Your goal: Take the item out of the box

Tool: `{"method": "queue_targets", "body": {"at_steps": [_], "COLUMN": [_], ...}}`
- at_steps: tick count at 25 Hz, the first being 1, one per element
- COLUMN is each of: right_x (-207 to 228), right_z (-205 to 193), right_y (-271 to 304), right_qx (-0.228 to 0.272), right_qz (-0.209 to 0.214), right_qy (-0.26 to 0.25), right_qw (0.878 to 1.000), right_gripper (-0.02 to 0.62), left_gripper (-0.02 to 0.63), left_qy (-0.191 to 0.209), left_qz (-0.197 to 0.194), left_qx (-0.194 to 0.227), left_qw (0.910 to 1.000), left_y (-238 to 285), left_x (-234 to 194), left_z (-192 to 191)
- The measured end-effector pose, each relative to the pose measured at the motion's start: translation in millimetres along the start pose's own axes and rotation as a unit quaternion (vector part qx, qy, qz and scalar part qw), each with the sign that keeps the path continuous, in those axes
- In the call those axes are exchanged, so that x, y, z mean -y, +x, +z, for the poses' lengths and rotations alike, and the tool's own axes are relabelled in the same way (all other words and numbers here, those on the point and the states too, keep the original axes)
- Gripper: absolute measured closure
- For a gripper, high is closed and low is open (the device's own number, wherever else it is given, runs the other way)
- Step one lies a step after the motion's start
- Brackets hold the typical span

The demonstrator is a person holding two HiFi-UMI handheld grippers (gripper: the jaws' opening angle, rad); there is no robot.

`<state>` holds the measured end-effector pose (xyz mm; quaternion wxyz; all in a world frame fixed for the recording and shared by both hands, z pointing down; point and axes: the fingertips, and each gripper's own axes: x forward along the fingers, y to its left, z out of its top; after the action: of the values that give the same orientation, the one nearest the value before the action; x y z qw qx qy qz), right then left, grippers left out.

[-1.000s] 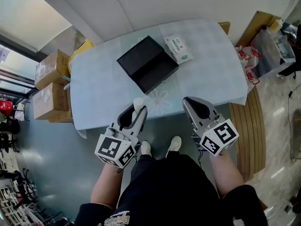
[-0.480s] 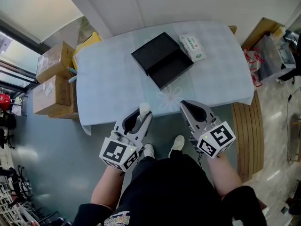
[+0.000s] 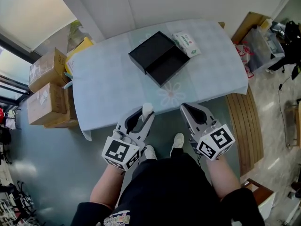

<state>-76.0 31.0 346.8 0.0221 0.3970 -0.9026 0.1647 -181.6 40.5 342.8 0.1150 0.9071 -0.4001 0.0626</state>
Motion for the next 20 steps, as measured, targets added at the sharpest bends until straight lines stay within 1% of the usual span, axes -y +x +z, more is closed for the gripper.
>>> {"method": "queue_targets", "body": {"at_steps": [7, 13, 20], "right_x": [-19.3, -33.3, -40.3], "right_z": [-6.5, -17.8, -15.0], "right_y": [-11.1, -15.1, -24.1], "right_qx": [-0.001, -0.006, 0.001], "right_qz": [-0.024, -0.031, -0.035], "right_qy": [-0.004, -0.005, -0.013], "right_qw": [1.0, 0.999, 0.999], "right_gripper": [0.586, 0.586, 0.586], "left_gripper": [0.477, 0.477, 0.477], "left_qy": [0.0, -0.002, 0.004], "left_qz": [-0.022, -0.024, -0.029], "left_qx": [0.0, 0.002, 0.006], "left_qw": [0.9998, 0.9997, 0.9995], "left_y": [-18.8, -33.0, -40.0], "left_x": [3.9, 1.1, 9.3], "left_z": [-6.4, -12.7, -9.5]}}
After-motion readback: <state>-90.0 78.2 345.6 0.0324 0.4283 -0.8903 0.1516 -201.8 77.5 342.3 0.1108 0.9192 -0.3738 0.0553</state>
